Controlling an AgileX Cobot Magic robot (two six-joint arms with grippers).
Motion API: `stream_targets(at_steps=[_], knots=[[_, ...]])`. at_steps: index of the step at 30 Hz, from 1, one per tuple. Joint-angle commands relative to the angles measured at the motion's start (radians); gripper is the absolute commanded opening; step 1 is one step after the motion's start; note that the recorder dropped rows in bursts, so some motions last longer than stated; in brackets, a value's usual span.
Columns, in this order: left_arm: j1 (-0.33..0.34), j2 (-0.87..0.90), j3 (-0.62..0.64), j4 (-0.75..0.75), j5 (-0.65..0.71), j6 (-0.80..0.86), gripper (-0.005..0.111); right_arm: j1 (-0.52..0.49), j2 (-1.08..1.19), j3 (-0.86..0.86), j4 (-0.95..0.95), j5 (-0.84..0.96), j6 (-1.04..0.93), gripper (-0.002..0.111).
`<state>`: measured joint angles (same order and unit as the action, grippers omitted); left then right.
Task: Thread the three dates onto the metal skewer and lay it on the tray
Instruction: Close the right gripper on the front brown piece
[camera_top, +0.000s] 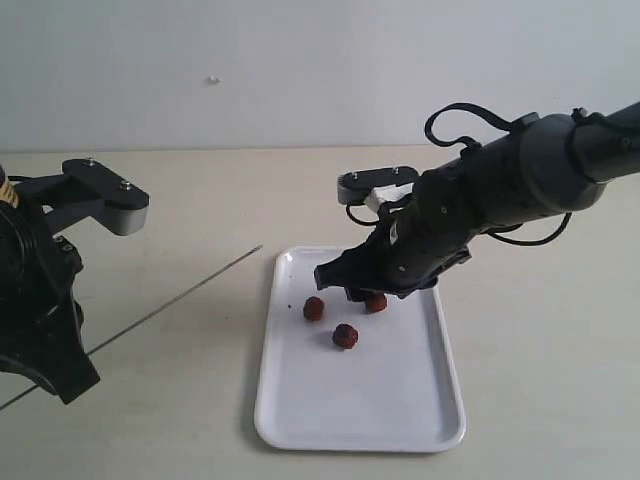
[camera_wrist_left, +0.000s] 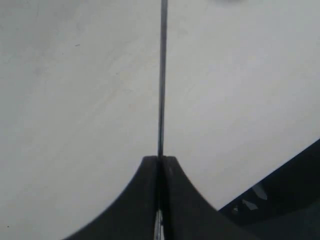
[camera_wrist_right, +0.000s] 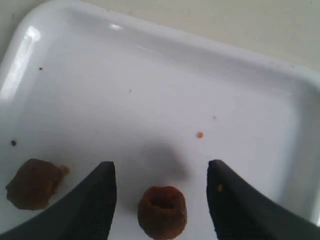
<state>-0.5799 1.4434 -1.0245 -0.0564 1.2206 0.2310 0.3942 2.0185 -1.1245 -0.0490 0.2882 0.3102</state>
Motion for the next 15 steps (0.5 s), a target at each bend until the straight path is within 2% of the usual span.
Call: stream_targets(at_steps=[1,5,11,15], knots=[[0.002,0.0,0.001,-0.004,0.0,-0.006,0.0,0.001,0.001,0.003,-0.013,-0.008,0.008,0.054],[0.002,0.0,0.001,-0.004,0.0,-0.004,0.0,0.001,0.001,0.009,-0.008,0.008,0.01,0.054],[0.002,0.0,0.001,-0.004,0.0,-0.004,0.0,0.001,0.001,0.071,-0.008,-0.096,0.033,0.051],[0.002,0.0,0.001,-0.004,0.0,-0.004,0.0,0.001,0.001,0.072,-0.008,-0.097,0.033,0.051]])
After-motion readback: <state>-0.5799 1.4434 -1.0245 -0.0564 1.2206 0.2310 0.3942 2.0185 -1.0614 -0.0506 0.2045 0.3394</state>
